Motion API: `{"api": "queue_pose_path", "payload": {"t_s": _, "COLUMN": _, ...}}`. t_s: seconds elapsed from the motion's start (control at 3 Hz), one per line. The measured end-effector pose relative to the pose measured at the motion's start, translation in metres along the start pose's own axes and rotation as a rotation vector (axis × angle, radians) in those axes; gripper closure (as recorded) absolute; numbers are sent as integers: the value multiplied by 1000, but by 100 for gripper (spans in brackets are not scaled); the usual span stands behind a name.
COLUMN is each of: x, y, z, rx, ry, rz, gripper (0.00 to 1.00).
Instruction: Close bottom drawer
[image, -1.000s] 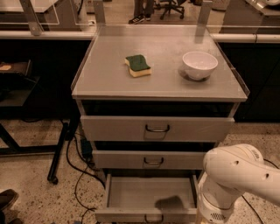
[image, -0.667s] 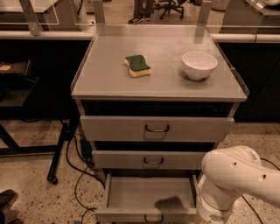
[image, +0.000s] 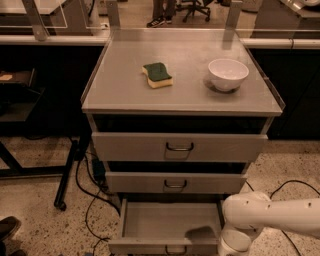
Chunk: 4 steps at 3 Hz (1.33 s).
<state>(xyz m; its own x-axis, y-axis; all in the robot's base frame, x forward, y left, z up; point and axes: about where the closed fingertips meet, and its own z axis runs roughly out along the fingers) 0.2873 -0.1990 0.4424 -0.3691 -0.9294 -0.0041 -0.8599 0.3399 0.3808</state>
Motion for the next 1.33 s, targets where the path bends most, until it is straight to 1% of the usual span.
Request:
{"api": "queue_pose_path", "payload": {"t_s": 0.33, "x": 0, "y": -22, "z": 37, "rx": -46, "ry": -10, "rz": 52, "gripper": 100}}
{"api": "queue_pose_path", "payload": {"t_s": 0.67, "x": 0, "y": -19, "z": 45, "rx": -66, "ry": -9, "rz": 54, "gripper": 100}}
{"api": "queue_pose_path", "payload": {"t_s": 1.0, "x": -2, "y": -26, "z": 60, "rx": -81, "ry": -30, "rz": 100, "gripper": 100}}
{"api": "queue_pose_path", "payload": {"t_s": 1.33, "x": -5, "y": -45, "z": 76, "rx": -88, "ry": -83, "rz": 173, "gripper": 100}}
